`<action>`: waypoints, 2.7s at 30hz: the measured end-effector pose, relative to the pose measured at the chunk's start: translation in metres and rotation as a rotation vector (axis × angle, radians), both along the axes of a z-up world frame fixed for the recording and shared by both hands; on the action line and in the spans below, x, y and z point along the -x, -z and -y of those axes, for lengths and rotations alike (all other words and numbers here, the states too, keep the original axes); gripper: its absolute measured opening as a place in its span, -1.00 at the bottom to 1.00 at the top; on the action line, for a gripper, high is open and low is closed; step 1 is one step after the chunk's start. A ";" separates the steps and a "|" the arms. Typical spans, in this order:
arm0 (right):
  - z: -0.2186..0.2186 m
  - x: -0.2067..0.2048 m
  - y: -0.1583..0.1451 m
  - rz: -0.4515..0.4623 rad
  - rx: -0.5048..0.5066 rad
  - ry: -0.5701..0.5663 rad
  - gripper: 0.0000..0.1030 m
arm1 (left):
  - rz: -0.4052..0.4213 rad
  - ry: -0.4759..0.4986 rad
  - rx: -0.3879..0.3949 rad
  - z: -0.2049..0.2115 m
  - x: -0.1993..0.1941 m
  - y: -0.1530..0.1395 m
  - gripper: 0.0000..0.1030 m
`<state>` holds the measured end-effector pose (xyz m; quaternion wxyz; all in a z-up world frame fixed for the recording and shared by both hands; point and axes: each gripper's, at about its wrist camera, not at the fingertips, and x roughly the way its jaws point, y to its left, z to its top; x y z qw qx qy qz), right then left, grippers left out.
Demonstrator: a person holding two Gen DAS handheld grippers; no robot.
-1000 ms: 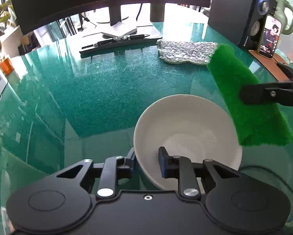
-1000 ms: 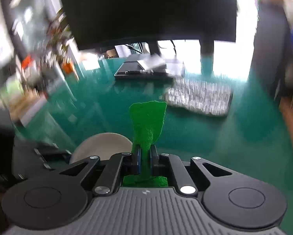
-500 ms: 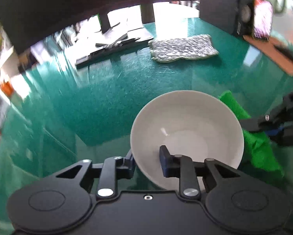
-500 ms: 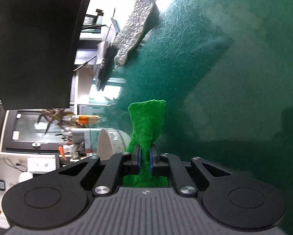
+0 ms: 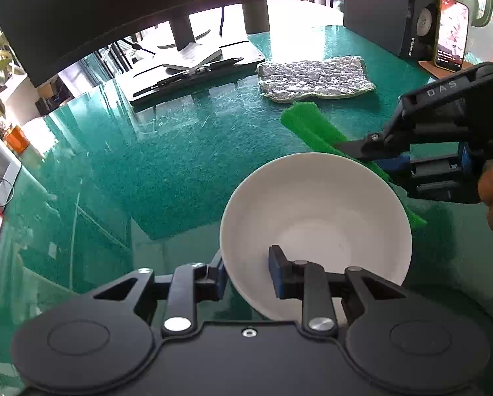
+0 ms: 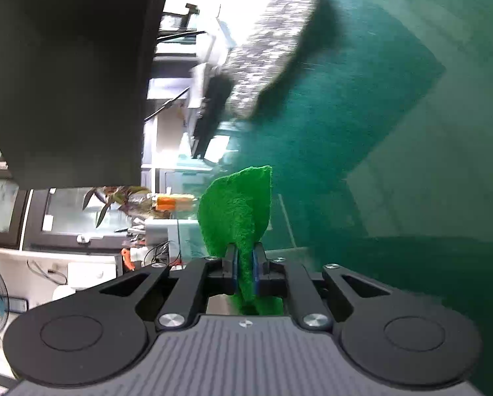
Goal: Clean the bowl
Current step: 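Lift the bowl with the left gripper while the right gripper brings the cloth to it, then wipe the cloth across the bowl rim with the right gripper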
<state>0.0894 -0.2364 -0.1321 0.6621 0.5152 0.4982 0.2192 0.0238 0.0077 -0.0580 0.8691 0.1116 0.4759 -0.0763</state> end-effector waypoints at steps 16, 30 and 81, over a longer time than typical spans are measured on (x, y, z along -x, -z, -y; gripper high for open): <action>-0.001 0.001 0.003 -0.029 0.014 -0.037 -0.79 | 0.001 0.018 0.015 -0.002 0.000 0.000 -0.48; 0.022 0.047 -0.001 -0.072 0.061 -0.117 -0.79 | 0.010 0.033 0.035 -0.004 0.002 0.001 -0.46; 0.006 0.008 -0.014 -0.001 0.225 -0.142 -0.79 | 0.040 0.387 0.049 -0.003 -0.054 0.005 -0.31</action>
